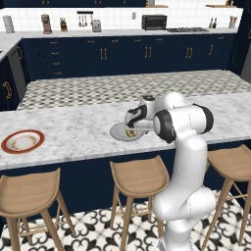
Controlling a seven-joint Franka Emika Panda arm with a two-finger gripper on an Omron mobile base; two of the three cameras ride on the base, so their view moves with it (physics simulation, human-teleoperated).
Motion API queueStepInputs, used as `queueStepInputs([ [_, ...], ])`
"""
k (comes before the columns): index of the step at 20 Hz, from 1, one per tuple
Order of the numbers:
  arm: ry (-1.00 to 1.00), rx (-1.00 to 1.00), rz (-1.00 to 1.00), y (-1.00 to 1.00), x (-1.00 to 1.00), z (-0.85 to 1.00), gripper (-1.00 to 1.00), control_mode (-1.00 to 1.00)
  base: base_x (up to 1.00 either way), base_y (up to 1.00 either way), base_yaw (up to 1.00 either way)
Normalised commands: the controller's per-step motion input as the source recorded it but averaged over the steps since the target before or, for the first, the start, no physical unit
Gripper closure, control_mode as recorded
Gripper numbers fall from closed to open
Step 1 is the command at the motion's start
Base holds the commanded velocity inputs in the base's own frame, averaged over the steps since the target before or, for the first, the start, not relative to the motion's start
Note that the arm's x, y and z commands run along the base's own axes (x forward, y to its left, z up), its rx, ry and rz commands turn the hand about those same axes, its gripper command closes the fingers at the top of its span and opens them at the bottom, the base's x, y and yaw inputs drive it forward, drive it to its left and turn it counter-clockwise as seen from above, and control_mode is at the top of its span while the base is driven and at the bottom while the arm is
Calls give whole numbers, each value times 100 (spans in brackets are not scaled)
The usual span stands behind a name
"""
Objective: Place one bun and one sausage from the bowl on each plate.
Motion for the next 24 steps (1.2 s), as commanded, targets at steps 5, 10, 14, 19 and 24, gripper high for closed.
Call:
queueStepInputs([
  [5,-24,0,0,0,-11,66,-100,-100,0,0,0],
  [10,-45,2,6,0,-1,-4,-100,-100,0,0,0],
  [14,-45,0,7,0,-4,-43,-100,-100,0,0,0],
  [19,-28,0,2,-21,-2,-28,-100,-100,0,0,0],
  [24,0,0,0,-41,-19,-9,-100,-100,0,0,0],
])
